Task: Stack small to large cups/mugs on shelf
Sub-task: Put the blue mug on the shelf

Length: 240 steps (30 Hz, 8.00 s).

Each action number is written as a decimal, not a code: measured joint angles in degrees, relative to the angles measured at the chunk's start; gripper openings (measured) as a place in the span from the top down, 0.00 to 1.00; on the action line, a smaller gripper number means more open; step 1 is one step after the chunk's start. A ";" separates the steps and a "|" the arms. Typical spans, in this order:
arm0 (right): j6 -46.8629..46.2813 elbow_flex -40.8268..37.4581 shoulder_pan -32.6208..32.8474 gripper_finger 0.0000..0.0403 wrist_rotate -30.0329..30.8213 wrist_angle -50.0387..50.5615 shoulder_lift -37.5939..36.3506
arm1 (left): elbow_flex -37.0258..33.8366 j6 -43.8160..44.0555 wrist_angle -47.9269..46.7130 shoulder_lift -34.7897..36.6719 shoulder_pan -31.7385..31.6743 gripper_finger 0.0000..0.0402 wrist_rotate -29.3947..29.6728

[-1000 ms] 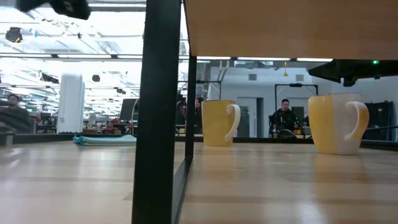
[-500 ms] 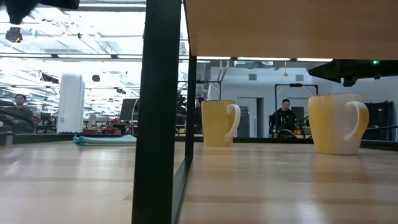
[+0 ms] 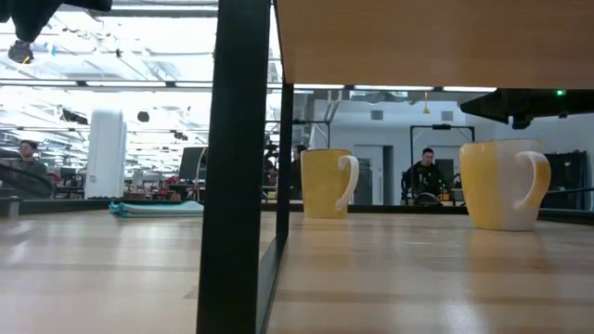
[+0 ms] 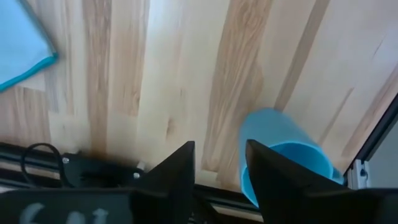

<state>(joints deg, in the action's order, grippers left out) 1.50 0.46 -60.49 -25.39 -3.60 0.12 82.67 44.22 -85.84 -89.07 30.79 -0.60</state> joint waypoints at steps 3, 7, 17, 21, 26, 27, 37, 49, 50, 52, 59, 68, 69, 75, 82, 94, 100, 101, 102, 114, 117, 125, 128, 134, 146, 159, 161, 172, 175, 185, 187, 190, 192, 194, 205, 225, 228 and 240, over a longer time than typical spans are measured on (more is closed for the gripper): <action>0.00 0.01 0.00 0.79 0.00 0.00 -0.02 | 0.00 0.37 -1.02 0.54 0.17 0.61 0.42; 0.00 0.01 0.00 0.79 -0.02 0.02 0.00 | 0.00 1.32 -0.91 0.59 0.24 0.54 0.51; 0.02 0.00 0.00 0.79 -0.02 0.02 0.00 | 0.00 4.78 -1.95 0.60 0.35 0.42 5.42; 0.02 -0.01 0.00 0.79 0.00 0.00 -0.02 | 0.00 7.02 -1.96 0.60 0.33 0.42 5.54; 0.00 -0.01 0.00 0.79 -0.02 0.02 -0.02 | -0.98 2.90 -2.04 0.65 1.64 0.42 -1.03; 0.00 0.01 0.00 0.79 -0.02 0.02 0.00 | -1.29 2.44 -1.87 0.65 2.10 0.42 -1.26; 0.00 -0.01 0.01 0.79 -0.01 0.01 -0.02 | -4.50 5.98 2.41 0.67 6.82 0.42 -0.93; -0.02 0.01 0.02 0.79 -0.02 0.02 -0.02 | -10.47 10.28 9.40 0.64 13.80 0.42 -4.26; -0.02 0.00 0.02 0.79 -0.01 0.02 -0.01 | -10.92 10.28 10.18 0.63 14.18 0.42 -4.27; -0.04 0.00 0.02 0.79 -0.01 0.02 0.00 | -11.75 10.30 11.20 0.65 14.61 0.42 -4.18; -1.26 0.01 0.02 0.79 -0.02 0.02 -0.02 | -16.42 9.05 12.71 0.63 15.04 0.42 -5.46; -3.13 0.00 0.02 0.79 -0.02 0.02 -0.02 | -19.08 5.98 16.34 0.60 15.02 0.42 -4.00; -3.12 0.01 0.02 0.79 -0.02 0.02 0.00 | -19.08 6.09 16.28 0.60 15.01 0.42 -3.32; -3.02 0.01 0.02 0.79 -0.02 0.00 0.00 | -19.11 7.94 16.44 0.60 14.99 0.42 -0.45; -3.02 0.00 0.02 0.79 -0.02 0.00 -0.02 | -19.12 8.11 18.99 0.60 14.82 0.42 -2.14; -3.02 0.00 0.02 0.79 -0.02 0.00 -0.02 | -19.19 11.52 21.19 -0.10 14.99 0.52 -3.07; -3.02 0.01 0.02 0.79 -0.02 0.00 -0.02 | -19.19 12.63 20.87 -0.10 14.99 0.67 -1.55; -3.02 0.01 0.02 0.79 -0.02 0.00 -0.02 | -19.19 12.60 20.87 -0.10 14.99 0.69 -1.55; -3.02 -0.01 0.02 0.79 -0.02 0.00 0.00 | -19.19 12.58 20.85 -0.10 14.99 0.71 -1.54; -3.02 0.01 0.02 0.79 -0.02 0.00 -0.01 | -21.03 10.75 21.70 -0.10 14.99 0.80 -2.86; -3.02 0.01 0.02 0.79 -0.02 0.00 -0.02 | -24.49 10.63 25.44 -0.10 15.01 0.83 -6.24; -3.02 -0.01 0.02 0.79 -0.02 0.00 0.00 | -26.91 10.33 27.99 0.40 14.77 0.97 -6.44; -3.02 0.00 0.02 0.79 -0.02 0.00 -0.01 | -26.91 10.89 26.80 0.58 14.75 0.97 -6.28; -3.02 0.01 0.02 0.79 -0.02 0.00 -0.01 | -26.89 11.83 23.83 2.90 13.83 0.98 -5.25; -3.04 0.01 0.02 0.79 -0.02 0.02 0.00 | -26.88 18.00 17.57 19.97 6.05 0.98 3.12; -4.59 0.00 0.02 0.79 -0.03 0.02 -0.01 | -14.52 -2.37 35.09 23.76 -14.07 0.98 18.97; -5.11 0.00 0.02 0.79 -0.03 0.02 -0.02 | -11.06 -4.95 36.30 21.89 -17.04 0.98 18.39; -5.16 0.00 0.02 0.79 -0.04 0.02 -0.02 | 22.27 -20.91 19.08 -2.88 -25.97 0.98 6.08; -5.14 -0.01 0.02 0.79 -0.07 0.02 -0.01 | 33.74 -22.51 11.91 -10.05 -26.12 0.98 5.27; -4.96 -0.01 0.02 0.79 -0.07 0.04 0.00 | 47.93 -19.83 3.16 -21.65 -24.75 0.98 -7.39; -4.97 -0.01 0.09 0.79 -0.07 0.04 0.32 | 47.61 -19.21 3.25 -21.93 -23.69 0.98 -7.92; -4.97 -0.01 0.09 0.79 -0.09 0.05 0.75 | 47.60 -19.31 5.59 -23.13 -22.01 0.98 -7.89; -4.98 0.01 0.09 0.79 -0.06 0.02 0.75 | 47.60 -19.03 7.94 -23.58 -21.01 0.98 -8.01; -4.98 -0.01 0.13 0.79 -0.09 0.04 1.00 | 47.61 -18.72 8.62 -23.73 -20.22 0.98 -8.00; -5.02 0.01 0.45 0.79 -0.05 0.04 2.66 | 47.49 -19.05 16.00 -28.75 -19.19 0.98 -6.40; -4.50 0.01 1.22 0.79 -0.07 0.02 3.64 | 47.67 -12.78 14.74 -33.03 -17.31 0.98 -6.98; -4.49 0.01 1.22 0.79 -0.07 0.04 4.03 | 47.45 -12.05 16.40 -33.44 -16.99 0.98 -7.82; -4.01 0.01 1.20 0.79 -0.07 0.04 5.22 | 47.36 -11.56 16.11 -33.86 -17.12 0.98 -8.62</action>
<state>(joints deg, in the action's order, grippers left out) -2.51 0.47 -59.29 -25.45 -3.55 5.34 130.04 32.66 -69.73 -122.93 13.67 -9.23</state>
